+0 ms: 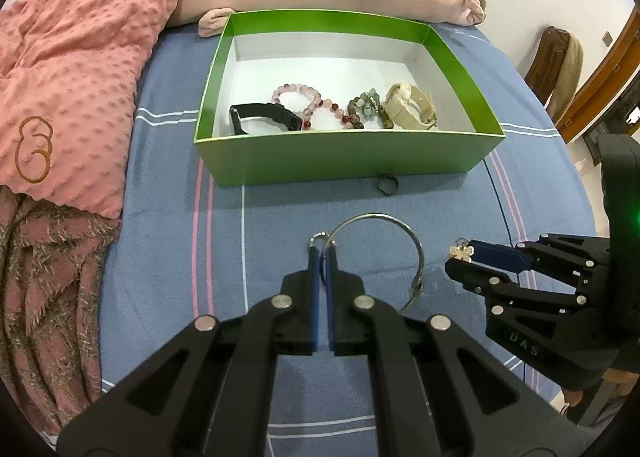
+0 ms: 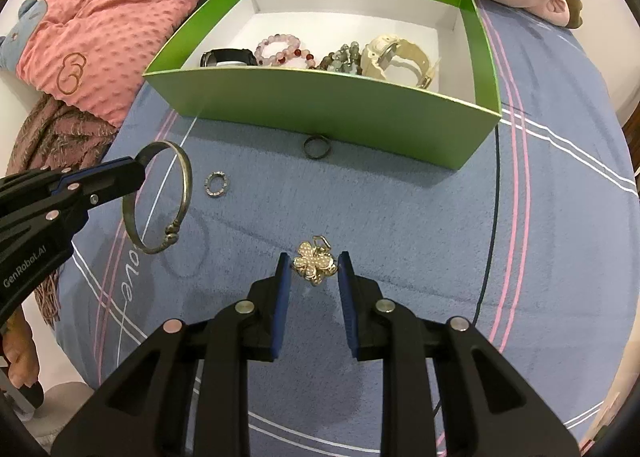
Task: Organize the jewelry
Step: 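Hold the bangle and flower charm raised above the sheet in both grippers, then carry the bangle and flower charm into the green box and open both grippers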
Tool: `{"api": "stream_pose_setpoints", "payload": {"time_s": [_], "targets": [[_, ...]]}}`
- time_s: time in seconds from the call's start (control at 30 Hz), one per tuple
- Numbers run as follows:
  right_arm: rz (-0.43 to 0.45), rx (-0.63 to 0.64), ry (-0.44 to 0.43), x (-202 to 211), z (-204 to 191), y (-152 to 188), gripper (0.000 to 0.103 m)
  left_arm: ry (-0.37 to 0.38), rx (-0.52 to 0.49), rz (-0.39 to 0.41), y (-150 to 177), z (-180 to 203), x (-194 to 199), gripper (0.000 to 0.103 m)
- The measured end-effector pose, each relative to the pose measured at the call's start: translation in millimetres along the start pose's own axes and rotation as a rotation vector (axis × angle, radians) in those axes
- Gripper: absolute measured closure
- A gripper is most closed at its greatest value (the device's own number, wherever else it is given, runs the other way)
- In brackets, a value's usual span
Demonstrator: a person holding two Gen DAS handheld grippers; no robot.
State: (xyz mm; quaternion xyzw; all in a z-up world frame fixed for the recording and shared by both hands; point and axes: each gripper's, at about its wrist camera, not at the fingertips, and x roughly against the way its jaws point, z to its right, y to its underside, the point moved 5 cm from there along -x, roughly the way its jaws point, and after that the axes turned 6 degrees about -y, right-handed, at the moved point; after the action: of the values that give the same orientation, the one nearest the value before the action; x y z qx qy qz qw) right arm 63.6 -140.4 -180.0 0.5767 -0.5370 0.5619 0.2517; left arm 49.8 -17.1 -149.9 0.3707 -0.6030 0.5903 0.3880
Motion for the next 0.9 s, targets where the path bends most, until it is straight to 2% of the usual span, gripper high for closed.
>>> {"api": "stream_pose_setpoints", "payload": {"time_s": [0.3,0.5,0.77,0.9], "targets": [[-0.004,-0.002,0.000,-1.1,0.8,0.1,0.079,0.002,-0.001,-0.009,1.7,-0.3,-3.1,0.100],[0.030,0.010,0.014,9.4,-1.1,-7.4,0.079,-0.012,0.006,0.011,-7.4,-7.3,2.2,0.100],[0.121,0.062,0.031,38.6,-7.1,-44.0,0.079,-0.021,0.026,0.064,-35.9,-15.8,16.4,0.100],[0.168,0.093,0.027,49.6,-12.3,-67.2,0.079,-0.022,0.023,0.103,-60.4,-16.1,24.3,0.100]]}}
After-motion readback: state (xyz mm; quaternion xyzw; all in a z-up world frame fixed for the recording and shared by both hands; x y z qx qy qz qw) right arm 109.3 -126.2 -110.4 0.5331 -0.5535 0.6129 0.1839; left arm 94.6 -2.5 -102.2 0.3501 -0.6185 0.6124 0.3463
